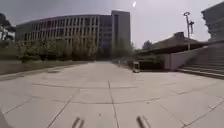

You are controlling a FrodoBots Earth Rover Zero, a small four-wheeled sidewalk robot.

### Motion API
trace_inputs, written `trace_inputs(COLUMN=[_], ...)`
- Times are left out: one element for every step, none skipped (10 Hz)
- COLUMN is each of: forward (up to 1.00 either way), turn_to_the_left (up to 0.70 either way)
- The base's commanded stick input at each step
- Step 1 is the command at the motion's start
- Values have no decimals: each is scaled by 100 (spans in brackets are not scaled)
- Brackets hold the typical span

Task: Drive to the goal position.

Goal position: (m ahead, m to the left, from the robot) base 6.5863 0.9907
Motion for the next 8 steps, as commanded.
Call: trace_inputs(forward=[70,70,70,70,70,70,70,70], turn_to_the_left=[1,1,1,1,1,1,1,1])
